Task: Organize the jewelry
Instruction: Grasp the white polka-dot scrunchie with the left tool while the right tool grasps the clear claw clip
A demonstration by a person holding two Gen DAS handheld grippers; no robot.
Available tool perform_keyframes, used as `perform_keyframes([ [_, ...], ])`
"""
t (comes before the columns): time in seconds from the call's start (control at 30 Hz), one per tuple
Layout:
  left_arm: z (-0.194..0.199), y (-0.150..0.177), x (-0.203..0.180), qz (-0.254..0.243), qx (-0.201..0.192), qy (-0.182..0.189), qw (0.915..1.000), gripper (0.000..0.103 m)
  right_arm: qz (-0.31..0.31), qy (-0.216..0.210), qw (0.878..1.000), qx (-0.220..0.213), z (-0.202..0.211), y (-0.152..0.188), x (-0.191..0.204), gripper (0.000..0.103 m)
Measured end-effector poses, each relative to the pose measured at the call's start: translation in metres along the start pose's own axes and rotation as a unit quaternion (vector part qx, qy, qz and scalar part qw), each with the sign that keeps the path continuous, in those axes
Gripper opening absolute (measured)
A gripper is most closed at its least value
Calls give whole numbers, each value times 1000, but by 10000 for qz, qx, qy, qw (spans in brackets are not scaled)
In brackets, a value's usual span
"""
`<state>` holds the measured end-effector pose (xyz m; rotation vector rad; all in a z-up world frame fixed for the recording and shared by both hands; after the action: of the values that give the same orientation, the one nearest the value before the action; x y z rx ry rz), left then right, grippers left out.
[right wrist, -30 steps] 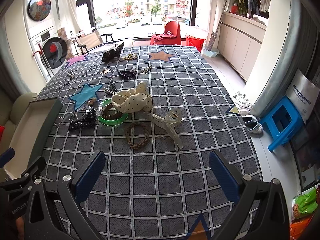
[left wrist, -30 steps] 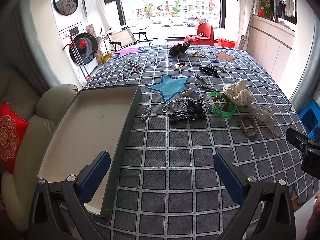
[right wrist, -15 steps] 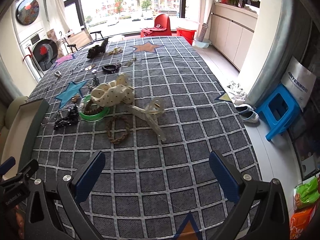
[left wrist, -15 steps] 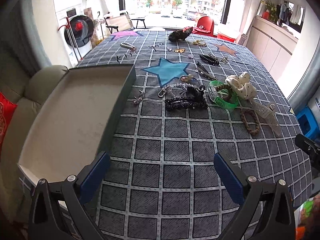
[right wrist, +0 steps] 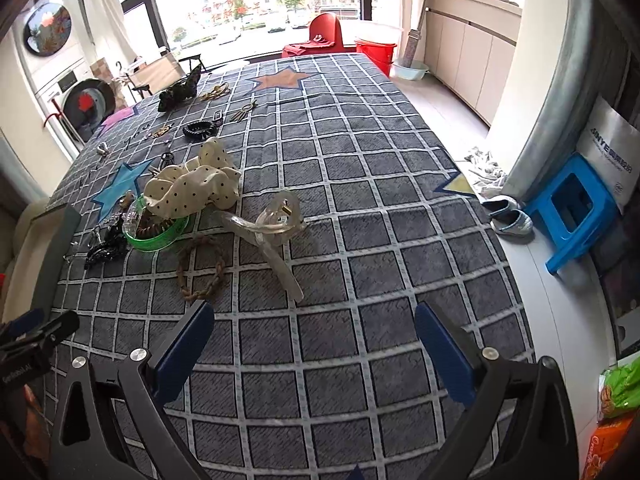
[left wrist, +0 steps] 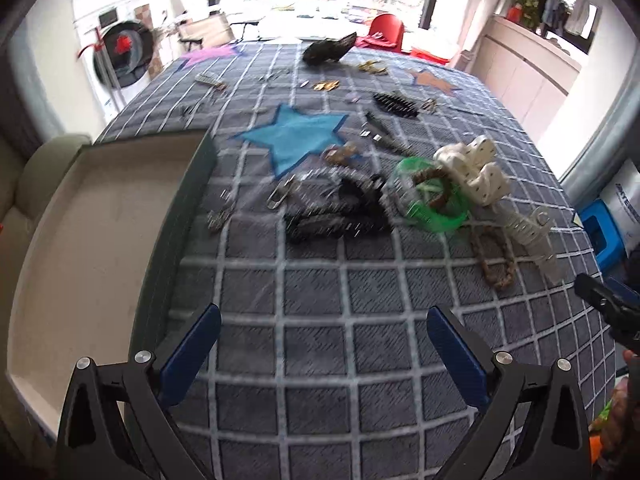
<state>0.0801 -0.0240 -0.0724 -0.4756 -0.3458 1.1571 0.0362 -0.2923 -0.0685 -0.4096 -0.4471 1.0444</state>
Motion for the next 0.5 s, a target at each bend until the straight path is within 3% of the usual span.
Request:
perform_keyframes([
  [0.17,-5,-43,-24,-492,-363,366,9975,100,77,-178,9997,154,-21,-13,5,91],
  [0.27,-12,-64,-41,-819,-507,607,9935,97,115,-305,9991,284,-35,-18,8,82],
  [0.3,-17,-72,-48,-950,-523,704,9916,88,117,-337,9988,328,-38,-19,8,78],
  [0.33,-20,-77,-52,-1026,-500,756,9906,86,110,-374,9984,402,-44,-19,9,75],
  [0.5,-50,-97,-68,-1284,-308,990,9863,85,123,-540,9969,565,-57,-18,10,57],
])
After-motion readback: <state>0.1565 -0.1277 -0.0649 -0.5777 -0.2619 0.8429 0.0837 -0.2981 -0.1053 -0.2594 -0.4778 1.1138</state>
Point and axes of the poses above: each gripper's, at about its wrist camera, not at the fingertips, and z roughly against the way its jaws point, x to its left, y to its underside, the point moved 3 cm from there along -z, roughly the way its jaws point, and after that the axes turned 11 degrees about -z, right-handed, at the moved point
